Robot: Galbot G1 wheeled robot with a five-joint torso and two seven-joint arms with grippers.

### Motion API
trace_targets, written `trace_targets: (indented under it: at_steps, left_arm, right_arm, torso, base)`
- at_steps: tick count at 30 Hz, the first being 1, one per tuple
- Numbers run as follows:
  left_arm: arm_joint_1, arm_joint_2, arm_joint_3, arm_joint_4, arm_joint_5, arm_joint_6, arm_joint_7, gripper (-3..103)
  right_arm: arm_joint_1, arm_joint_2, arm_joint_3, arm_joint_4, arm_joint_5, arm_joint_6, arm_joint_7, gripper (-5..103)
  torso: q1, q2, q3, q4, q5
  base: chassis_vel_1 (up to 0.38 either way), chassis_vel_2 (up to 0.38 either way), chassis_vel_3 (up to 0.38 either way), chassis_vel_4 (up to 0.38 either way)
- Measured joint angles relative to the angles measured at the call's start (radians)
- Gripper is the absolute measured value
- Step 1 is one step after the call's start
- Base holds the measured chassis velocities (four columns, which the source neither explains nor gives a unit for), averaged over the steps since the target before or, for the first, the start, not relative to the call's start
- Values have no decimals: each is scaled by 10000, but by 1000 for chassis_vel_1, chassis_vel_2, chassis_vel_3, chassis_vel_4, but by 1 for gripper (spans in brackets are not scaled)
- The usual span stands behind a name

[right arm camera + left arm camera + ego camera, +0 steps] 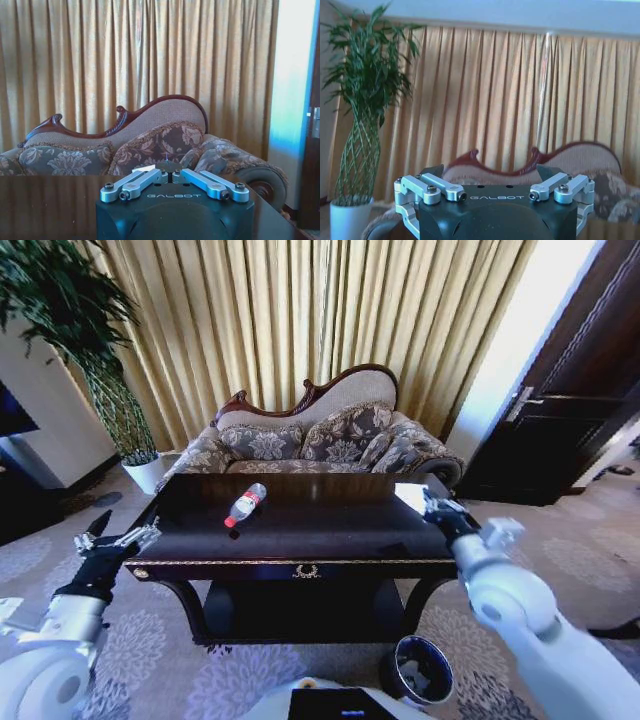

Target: Move to the front of the table and place the trash on the table into the trash bin.

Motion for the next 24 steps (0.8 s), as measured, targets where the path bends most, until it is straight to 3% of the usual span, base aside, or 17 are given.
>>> trace_targets:
  at_steps: [7,24]
  left_arm:
    - [-85,205,-58,-75,-85,503,-54,100]
    - [-135,220,-29,-69,-109,571,6,100]
  right_arm:
    - [-949,567,397,378,-596,45,-286,0]
    - [-1611,951,814,798,-875,144,-381,0]
  torso:
    - [1,-1,1,1,-1]
    - [2,-1,2,0,0]
  base:
    - [0,0,0,0]
    - [4,-9,-7,7]
